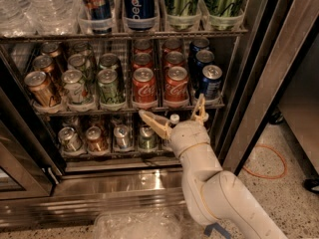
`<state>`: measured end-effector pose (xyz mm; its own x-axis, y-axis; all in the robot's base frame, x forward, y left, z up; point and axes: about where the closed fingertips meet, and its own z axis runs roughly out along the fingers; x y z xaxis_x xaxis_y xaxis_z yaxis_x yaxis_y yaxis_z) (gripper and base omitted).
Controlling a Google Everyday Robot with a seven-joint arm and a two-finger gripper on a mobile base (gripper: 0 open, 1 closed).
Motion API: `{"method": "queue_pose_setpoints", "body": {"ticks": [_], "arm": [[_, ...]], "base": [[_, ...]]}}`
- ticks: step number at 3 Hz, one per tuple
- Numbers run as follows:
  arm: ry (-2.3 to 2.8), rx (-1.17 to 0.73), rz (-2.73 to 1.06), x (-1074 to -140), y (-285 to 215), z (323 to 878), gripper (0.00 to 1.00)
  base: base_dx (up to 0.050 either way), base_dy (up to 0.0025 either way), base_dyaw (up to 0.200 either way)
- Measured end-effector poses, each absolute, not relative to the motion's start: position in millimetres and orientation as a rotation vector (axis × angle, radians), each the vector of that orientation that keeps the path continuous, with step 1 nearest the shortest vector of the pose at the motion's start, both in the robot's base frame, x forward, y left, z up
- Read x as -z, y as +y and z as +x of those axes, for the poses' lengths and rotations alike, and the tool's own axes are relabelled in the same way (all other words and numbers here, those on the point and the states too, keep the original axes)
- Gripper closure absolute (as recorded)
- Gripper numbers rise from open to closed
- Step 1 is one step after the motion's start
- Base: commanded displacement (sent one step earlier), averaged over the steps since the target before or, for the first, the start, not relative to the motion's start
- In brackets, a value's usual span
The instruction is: Pick coke can from middle shelf of fridge
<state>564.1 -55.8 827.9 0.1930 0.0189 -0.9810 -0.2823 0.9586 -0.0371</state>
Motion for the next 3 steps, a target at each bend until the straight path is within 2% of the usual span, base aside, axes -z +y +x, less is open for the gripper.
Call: {"method": "queue_pose_setpoints", "body": {"ticks": [1, 2, 3], "arm": [[1.367, -0.207, -0.204, -822.9, -55.8, 570.3, 0.0], [1.359, -0.189, -0.185, -819.1, -57.1, 573.8, 0.12], [1.359, -0.189, -0.185, -819.1, -57.1, 573.8, 0.1]], "base": [[0.0, 0.0, 0.0], [0.0, 0.0, 0.0], [0.0, 0.0, 0.0]]}}
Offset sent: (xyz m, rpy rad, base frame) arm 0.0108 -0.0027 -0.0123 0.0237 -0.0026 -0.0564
